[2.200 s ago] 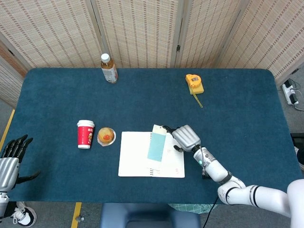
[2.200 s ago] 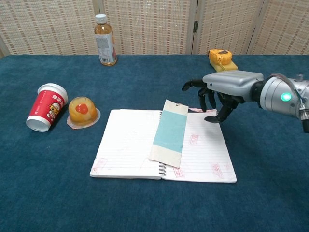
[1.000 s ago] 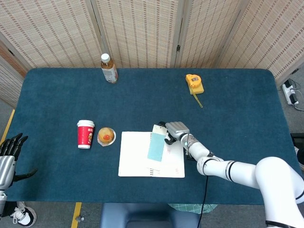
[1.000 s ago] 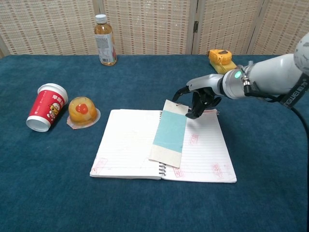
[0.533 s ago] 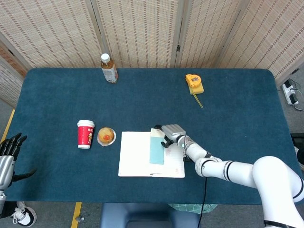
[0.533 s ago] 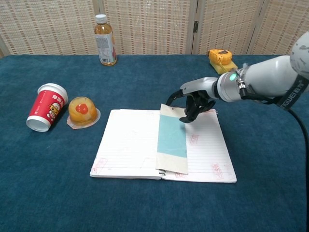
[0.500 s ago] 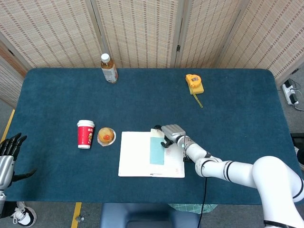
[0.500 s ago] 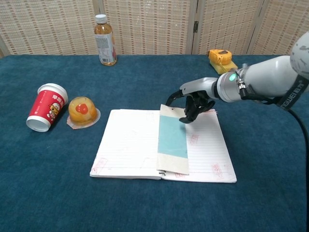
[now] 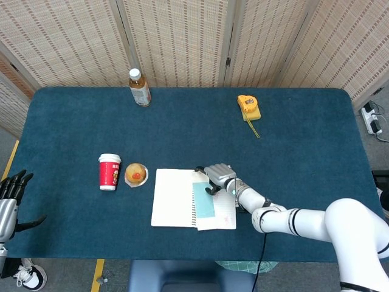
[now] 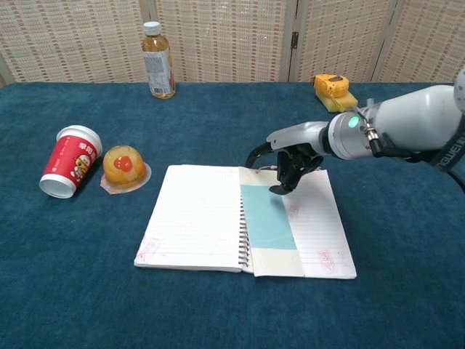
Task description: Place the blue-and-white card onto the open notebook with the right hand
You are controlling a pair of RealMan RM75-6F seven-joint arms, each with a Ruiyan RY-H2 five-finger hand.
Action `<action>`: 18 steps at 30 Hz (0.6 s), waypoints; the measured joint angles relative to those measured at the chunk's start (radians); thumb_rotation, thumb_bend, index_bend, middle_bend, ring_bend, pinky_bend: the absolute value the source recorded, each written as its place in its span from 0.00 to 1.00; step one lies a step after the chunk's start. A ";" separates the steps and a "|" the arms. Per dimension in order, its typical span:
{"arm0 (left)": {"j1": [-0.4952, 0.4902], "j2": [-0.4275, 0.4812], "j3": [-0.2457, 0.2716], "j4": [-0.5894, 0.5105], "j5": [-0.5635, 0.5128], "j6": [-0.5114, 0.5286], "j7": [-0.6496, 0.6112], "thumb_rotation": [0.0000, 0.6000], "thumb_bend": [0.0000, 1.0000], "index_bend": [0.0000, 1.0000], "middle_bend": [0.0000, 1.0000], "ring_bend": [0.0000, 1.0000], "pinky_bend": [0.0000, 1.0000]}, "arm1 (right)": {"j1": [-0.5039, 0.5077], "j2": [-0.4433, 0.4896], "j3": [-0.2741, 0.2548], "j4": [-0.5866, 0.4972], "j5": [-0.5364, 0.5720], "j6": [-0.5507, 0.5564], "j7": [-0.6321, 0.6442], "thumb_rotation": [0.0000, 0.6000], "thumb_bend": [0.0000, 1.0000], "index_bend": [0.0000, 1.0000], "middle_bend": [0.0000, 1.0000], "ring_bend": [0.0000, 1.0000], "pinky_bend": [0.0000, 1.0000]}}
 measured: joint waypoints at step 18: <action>0.001 -0.002 0.002 -0.005 0.009 0.006 0.007 1.00 0.14 0.12 0.06 0.01 0.00 | -0.083 0.122 -0.001 -0.230 -0.177 0.113 0.030 0.95 0.50 0.15 0.92 0.94 1.00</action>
